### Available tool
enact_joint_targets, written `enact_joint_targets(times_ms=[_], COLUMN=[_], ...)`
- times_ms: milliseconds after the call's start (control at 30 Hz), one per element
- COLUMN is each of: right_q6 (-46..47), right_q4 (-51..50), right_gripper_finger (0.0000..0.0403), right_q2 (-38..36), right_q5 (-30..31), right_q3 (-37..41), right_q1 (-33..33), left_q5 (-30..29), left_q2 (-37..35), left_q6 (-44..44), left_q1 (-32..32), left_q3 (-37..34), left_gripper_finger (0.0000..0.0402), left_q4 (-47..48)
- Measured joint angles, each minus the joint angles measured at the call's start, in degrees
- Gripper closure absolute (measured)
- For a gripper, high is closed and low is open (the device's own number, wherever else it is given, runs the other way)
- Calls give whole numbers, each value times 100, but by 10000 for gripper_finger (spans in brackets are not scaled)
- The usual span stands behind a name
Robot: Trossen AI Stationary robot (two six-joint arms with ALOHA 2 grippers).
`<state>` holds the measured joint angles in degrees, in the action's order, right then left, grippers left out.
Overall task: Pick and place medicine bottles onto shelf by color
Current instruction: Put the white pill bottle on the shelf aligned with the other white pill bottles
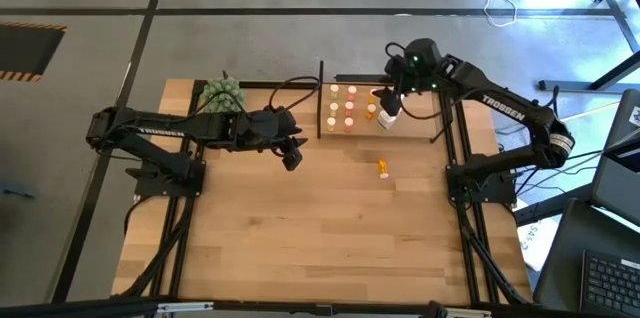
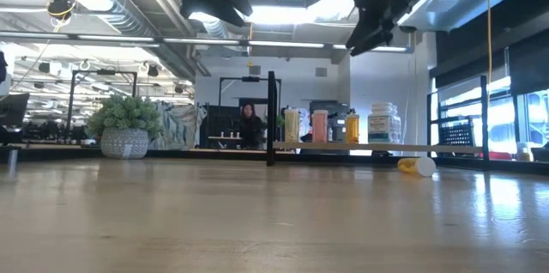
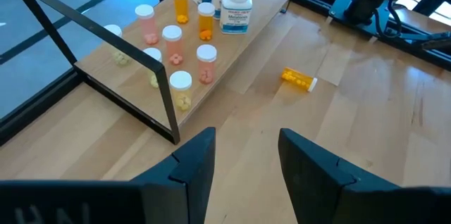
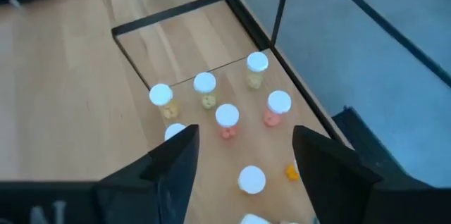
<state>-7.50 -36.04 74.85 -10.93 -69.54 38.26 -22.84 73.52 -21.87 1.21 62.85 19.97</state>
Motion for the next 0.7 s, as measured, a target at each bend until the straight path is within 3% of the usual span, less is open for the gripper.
enact_joint_targets(times_ms=[167, 433, 700], right_q6=[400, 962, 1350], right_q4=[-9, -13, -683], right_gripper_finger=[215, 389, 399], right_q2=[7, 359, 683], right_q5=[101, 531, 528], right_q3=[0, 0, -170], right_q1=[0, 0, 241], left_q5=[-1, 1, 2], left_q2=[0, 0, -2], left_q6=[2, 7, 15], left_q1=[0, 0, 87], left_q3=[0, 0, 0], left_gripper_finger=[252, 252, 252], left_q4=[4, 14, 9])
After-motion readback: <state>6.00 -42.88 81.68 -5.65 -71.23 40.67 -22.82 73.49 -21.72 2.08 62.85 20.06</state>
